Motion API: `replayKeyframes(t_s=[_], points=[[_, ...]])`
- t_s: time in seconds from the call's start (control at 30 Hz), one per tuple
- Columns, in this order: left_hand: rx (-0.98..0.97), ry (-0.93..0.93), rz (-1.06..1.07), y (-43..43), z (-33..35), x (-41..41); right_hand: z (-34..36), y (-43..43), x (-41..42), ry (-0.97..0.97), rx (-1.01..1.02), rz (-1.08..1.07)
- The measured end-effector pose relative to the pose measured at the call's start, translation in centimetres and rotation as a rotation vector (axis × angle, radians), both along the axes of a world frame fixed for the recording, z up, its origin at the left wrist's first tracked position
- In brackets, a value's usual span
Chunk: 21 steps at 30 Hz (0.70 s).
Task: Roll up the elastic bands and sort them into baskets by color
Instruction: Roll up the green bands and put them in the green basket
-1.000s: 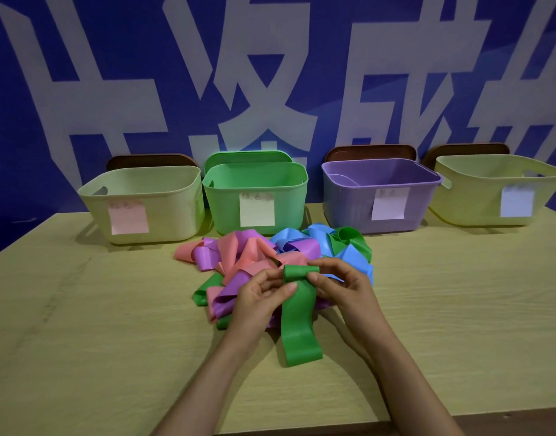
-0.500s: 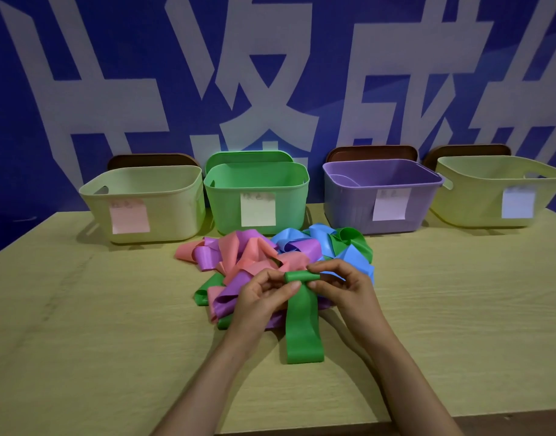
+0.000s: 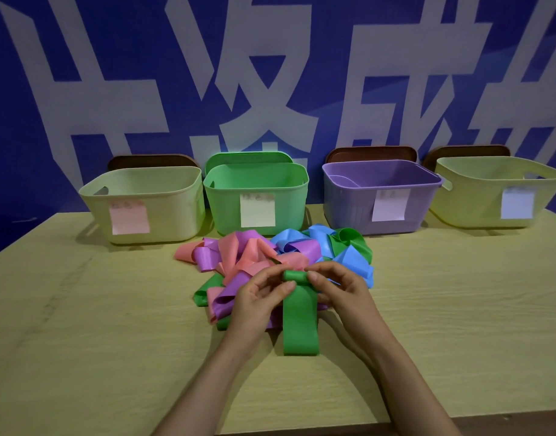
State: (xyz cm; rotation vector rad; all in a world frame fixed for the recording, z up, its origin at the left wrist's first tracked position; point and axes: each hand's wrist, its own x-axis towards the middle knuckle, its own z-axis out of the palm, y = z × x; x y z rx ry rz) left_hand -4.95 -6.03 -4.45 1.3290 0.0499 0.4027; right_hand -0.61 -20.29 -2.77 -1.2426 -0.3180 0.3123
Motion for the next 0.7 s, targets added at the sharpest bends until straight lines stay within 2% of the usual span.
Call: replayKeyframes(t_s=[0.13, 0.5, 0.7], points=[[-0.026, 0.035, -0.048, -0.33, 0.12, 0.06, 0.13, -0.16, -0.03, -0.018, 0.015, -0.027], [-0.096, 0.064, -0.005, -0.08, -0.34, 0.59, 0.04, -0.14, 0.13, -0.089, 0.013, -0.034], [-0.01, -0.02, 0.021, 0.03, -0.26, 0.36, 0.07, -0.21, -0.07, -0.075, 0.043, 0.026]])
